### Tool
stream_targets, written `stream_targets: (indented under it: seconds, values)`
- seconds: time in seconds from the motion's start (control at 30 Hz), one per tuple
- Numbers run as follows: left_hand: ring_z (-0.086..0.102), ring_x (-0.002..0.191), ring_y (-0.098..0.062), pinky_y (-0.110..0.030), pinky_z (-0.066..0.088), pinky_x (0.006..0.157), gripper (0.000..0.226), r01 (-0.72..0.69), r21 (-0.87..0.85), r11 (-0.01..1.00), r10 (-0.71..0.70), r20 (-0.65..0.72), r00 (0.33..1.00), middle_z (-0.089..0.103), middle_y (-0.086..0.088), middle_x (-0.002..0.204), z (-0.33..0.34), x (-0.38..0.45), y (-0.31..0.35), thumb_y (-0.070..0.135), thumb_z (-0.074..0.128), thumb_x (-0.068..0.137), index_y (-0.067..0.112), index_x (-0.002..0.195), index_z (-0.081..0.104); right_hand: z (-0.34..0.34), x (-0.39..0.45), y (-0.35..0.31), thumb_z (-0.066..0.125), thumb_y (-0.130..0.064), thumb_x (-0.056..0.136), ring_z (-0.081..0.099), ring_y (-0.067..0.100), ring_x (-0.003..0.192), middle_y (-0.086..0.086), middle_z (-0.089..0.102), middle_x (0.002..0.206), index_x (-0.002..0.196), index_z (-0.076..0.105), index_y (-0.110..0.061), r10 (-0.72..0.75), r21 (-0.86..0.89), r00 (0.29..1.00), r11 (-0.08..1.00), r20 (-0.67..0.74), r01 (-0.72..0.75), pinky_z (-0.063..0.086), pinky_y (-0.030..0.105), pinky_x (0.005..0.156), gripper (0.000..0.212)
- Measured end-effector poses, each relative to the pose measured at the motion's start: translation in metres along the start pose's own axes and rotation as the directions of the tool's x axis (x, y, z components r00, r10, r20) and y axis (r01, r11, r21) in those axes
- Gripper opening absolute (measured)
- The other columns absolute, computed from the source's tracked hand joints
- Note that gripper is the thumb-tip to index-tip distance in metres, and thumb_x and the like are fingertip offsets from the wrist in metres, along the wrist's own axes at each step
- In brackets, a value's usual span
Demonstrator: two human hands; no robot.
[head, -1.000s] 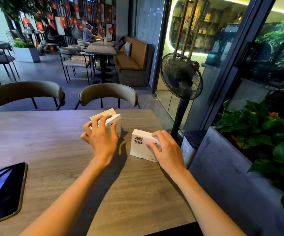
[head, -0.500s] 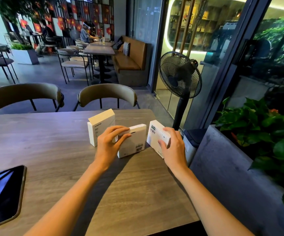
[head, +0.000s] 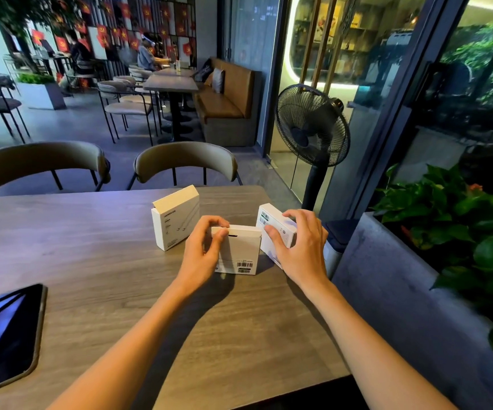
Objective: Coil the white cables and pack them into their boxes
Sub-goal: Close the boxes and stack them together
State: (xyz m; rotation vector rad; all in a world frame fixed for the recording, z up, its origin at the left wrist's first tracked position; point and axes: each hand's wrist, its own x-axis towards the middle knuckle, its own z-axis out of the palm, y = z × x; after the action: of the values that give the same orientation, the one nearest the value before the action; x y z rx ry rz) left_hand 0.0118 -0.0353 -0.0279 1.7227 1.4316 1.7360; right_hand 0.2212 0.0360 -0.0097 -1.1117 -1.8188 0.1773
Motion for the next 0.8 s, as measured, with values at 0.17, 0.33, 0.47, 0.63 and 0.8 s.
stream_targets:
  seconds: [0.17,0.33,0.47,0.63,0.8]
  values:
    - [0.065,0.106,-0.021,-0.031,0.059,0.081,0.008,0.012,-0.062,0.998,-0.012,-0.006,1.000,0.064,0.008,0.110,0.003,0.002,0.002,0.024,0.052,0.103,0.019,0.108,0.056,0.000,0.000,-0.024,0.062,-0.057,0.091,0.055,0.016,0.113,0.006,0.060,0.122,0.113,0.066,-0.015,-0.159,0.063,0.987,0.985,-0.007,0.160,0.046,0.021,0.091,0.047]
    - [0.067,0.104,-0.017,-0.025,0.057,0.079,0.011,0.011,-0.038,0.999,-0.010,0.008,1.000,0.065,0.007,0.110,-0.001,0.004,0.001,0.026,0.055,0.103,0.018,0.109,0.058,0.010,0.008,-0.041,0.070,-0.030,0.096,0.068,0.019,0.105,0.005,0.073,0.115,0.116,0.074,-0.012,-0.259,0.137,0.927,0.964,0.273,0.229,0.057,0.025,0.086,0.027]
    - [0.066,0.105,-0.017,-0.028,0.057,0.080,0.015,0.019,-0.008,1.000,-0.019,0.012,1.000,0.067,0.007,0.109,-0.005,0.005,0.001,0.030,0.057,0.101,0.017,0.109,0.061,0.009,0.011,-0.040,0.072,-0.032,0.094,0.069,0.016,0.099,0.002,0.076,0.110,0.112,0.075,-0.014,-0.218,0.130,0.931,0.974,0.294,0.187,0.045,0.011,0.078,0.025]
    - [0.066,0.103,-0.011,-0.022,0.054,0.080,0.010,-0.008,0.064,0.998,0.009,-0.011,1.000,0.071,0.007,0.108,-0.009,0.008,0.002,0.024,0.065,0.099,0.015,0.105,0.066,0.007,0.012,-0.043,0.072,-0.026,0.095,0.067,0.018,0.097,0.004,0.075,0.105,0.105,0.075,-0.012,-0.250,0.109,0.920,0.968,0.300,0.228,0.055,0.020,0.077,0.017]
    - [0.067,0.105,-0.010,-0.027,0.057,0.086,0.015,-0.037,0.081,0.996,0.038,-0.010,0.999,0.073,0.009,0.109,-0.014,0.008,0.003,0.026,0.067,0.096,0.016,0.106,0.071,0.008,0.012,-0.045,0.069,-0.026,0.098,0.065,0.016,0.091,0.001,0.072,0.099,0.099,0.071,-0.013,-0.257,0.083,0.920,0.966,0.294,0.243,0.050,0.016,0.071,0.012]
